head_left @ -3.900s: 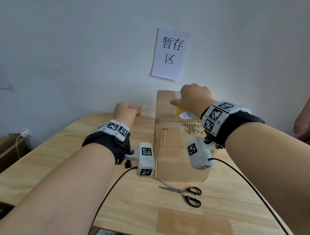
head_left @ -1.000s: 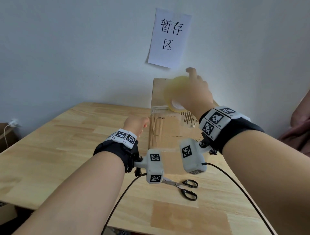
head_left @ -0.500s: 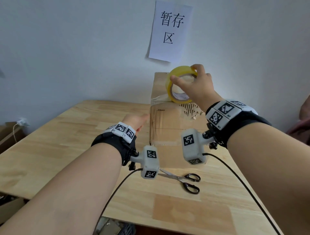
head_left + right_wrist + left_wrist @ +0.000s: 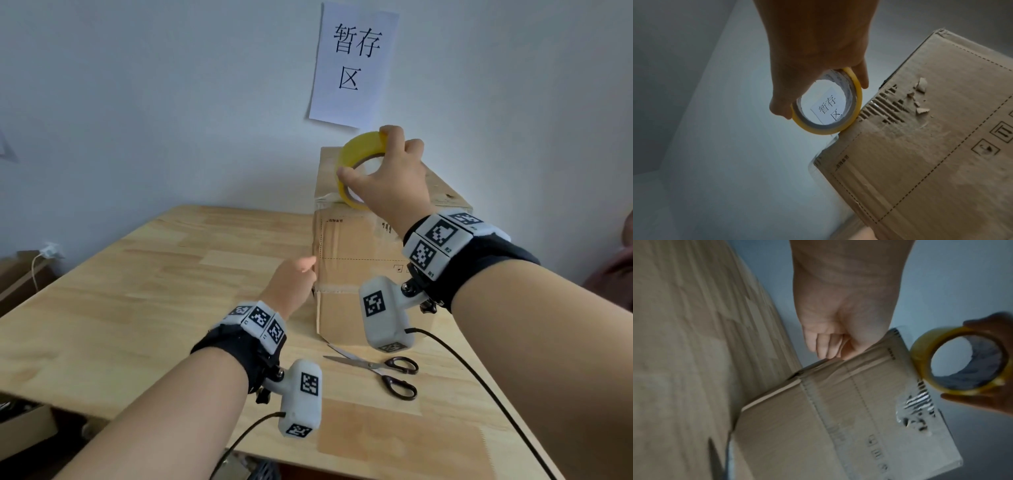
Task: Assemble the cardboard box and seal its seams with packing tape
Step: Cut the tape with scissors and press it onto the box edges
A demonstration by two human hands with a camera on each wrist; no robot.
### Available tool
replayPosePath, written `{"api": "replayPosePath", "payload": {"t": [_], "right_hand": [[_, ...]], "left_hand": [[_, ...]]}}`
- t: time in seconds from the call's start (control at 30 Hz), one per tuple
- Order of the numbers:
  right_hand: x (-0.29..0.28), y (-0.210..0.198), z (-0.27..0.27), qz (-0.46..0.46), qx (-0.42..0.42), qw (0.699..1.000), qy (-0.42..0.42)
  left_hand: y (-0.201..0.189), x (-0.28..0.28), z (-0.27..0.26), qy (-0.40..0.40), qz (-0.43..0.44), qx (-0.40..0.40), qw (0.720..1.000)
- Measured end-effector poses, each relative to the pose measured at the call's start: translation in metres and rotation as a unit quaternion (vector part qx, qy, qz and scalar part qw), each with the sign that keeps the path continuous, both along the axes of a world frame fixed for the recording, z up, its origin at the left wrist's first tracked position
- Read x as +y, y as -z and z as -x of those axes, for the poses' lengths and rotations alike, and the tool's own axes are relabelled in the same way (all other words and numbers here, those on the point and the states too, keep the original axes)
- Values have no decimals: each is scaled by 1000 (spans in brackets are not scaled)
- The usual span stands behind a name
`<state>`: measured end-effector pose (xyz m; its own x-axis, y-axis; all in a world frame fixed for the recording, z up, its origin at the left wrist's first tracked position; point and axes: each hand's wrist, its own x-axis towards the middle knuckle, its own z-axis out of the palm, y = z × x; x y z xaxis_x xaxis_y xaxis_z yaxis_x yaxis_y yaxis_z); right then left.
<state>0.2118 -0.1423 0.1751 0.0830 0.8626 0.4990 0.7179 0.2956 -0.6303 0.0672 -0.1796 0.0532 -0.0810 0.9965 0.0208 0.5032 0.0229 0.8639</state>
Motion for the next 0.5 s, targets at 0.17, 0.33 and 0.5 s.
{"api": "replayPosePath", "payload": {"t": [0.17, 0.33, 0.5], "right_hand": [[5, -4, 1, 20, 0, 1000, 3], [6, -9, -2, 39, -8, 999, 11], [5, -14, -6, 57, -13, 998, 8]], "left_hand": [[-15, 11, 6, 8, -135, -51, 990], [-9, 18, 9, 75, -82, 46, 993], [-34, 25, 22, 41, -129, -5, 991]]}}
